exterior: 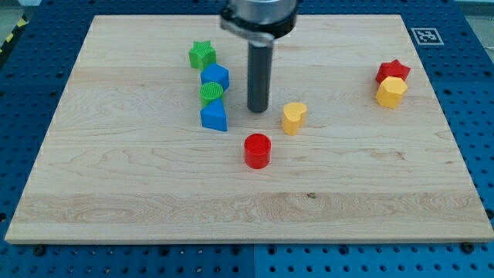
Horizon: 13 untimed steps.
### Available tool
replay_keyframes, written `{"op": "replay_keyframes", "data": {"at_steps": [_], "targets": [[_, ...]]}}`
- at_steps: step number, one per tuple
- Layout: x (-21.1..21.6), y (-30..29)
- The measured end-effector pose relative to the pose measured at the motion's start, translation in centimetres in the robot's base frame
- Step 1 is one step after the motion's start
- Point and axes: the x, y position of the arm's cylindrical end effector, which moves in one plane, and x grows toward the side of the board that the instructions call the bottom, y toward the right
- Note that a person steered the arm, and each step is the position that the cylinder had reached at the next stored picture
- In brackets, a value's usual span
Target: Push the yellow heart into the yellow hexagon
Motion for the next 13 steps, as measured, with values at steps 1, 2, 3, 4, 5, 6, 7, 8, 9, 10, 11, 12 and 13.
{"op": "replay_keyframes", "data": {"at_steps": [1,2,3,4,5,6,7,8,9,10,11,12,13], "targets": [[2.3,1.4],[2.3,4.6],[2.3,8.3],[2.3,12.0],[2.3,14.4],[2.3,15.1],[2.3,14.9],[1.5,14.6],[-0.7,14.6],[-2.2,14.6],[-3.0,15.6],[-3.9,16.7],[-3.9,16.4]]}}
